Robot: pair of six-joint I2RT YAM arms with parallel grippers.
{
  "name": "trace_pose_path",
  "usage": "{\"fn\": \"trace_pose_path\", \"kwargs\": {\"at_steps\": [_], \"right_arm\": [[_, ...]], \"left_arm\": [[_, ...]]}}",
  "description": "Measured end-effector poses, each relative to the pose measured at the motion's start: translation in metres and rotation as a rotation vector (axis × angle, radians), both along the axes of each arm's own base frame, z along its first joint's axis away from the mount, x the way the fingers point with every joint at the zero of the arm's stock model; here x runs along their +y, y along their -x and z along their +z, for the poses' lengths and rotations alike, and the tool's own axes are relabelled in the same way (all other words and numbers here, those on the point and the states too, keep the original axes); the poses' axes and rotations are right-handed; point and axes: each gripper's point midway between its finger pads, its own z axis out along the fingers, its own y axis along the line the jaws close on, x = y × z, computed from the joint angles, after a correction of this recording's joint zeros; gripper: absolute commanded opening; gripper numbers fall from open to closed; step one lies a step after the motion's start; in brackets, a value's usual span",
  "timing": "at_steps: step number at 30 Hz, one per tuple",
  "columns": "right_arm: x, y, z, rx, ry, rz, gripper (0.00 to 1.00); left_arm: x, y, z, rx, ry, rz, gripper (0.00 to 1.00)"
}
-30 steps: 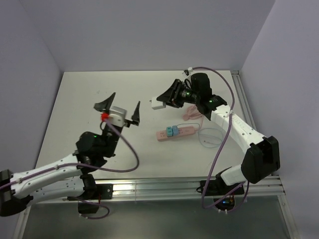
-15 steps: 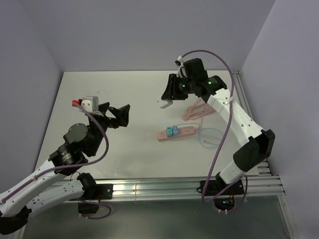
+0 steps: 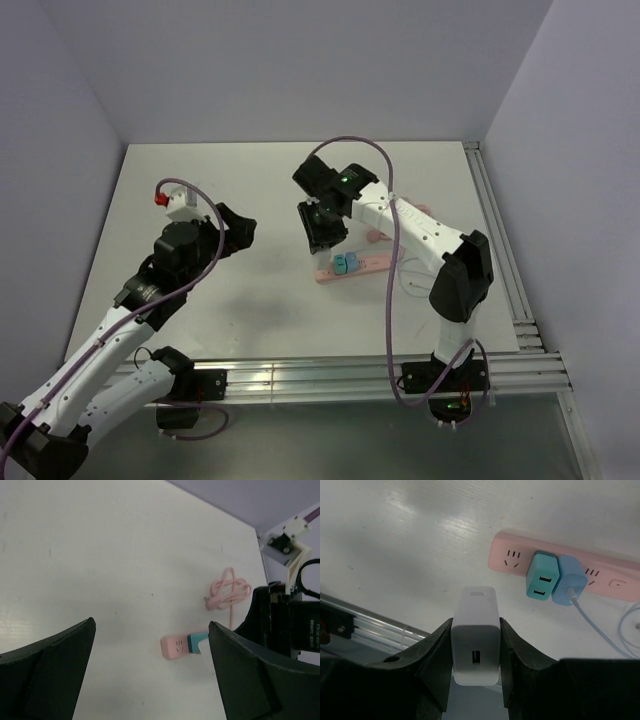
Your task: Insert the plug
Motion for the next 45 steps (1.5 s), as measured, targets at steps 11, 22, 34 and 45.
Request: {"fn": "trace_pose_path", "kwargs": {"at_steps": [11,22,34,45], "right_arm": [[0.008,0.001,-0.027,-0.054,0.156,-0.106,0.00],[-0.009,0.009,-0.074,-0.039,0.240,-0.189,0.00],[-0.010,0.004,-0.086,-0.053,0.220,-0.214,0.00],[-0.012,-0.004,-0.076,-0.071,0.193,-0.237,0.00]], "left_arm": [[-0.001,0.023,-0.054,0.184,0.101,0.018,1.00],[-0.008,0.031,-0.054,0.215,0.142,-0.016,1.00],[-0.013,0.037,-0.050,0.218,0.167,-0.051,0.99],[-0.015,0.039,-0.050,0.221,0.165,-0.073,0.99]]}}
